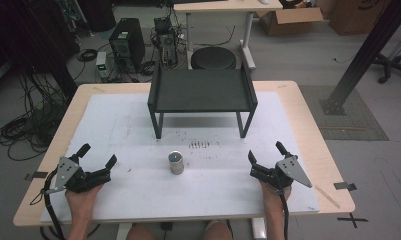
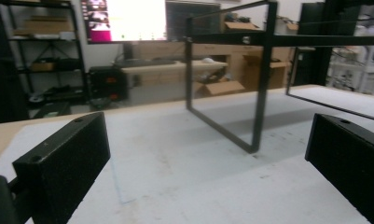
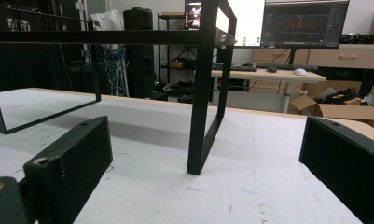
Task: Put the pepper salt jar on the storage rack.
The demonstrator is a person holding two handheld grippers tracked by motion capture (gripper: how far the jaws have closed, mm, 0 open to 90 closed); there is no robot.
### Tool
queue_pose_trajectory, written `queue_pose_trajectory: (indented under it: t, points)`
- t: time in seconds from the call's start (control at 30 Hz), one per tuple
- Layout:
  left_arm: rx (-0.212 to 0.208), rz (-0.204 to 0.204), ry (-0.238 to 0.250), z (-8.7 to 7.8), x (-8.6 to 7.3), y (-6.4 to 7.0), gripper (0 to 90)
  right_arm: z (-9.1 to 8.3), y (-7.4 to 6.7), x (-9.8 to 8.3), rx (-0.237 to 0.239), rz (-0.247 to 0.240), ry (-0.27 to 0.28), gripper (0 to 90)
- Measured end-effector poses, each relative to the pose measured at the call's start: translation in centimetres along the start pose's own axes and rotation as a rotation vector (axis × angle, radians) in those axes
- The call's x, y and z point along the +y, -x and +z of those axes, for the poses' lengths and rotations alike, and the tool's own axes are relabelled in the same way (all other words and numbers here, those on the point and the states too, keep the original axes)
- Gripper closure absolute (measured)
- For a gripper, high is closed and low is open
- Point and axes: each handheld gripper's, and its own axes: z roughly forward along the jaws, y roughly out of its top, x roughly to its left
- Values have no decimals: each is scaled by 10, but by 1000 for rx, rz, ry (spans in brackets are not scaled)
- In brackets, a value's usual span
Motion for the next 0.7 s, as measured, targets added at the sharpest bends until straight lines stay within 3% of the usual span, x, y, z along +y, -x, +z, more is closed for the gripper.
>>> queue_pose_trajectory:
  t: [0.17, 0.43, 0.7]
  points:
    - [-69, 23, 0, 5, 5, 8, 5, 0, 0, 0, 1, 1, 0, 21]
    - [-228, -7, 26, 8, 17, 14, 12, 0, 0, 0, 1, -1, -1, 21]
    - [-355, 14, -8, 15, 28, 26, 12, 0, 0, 0, 1, -2, -1, 21]
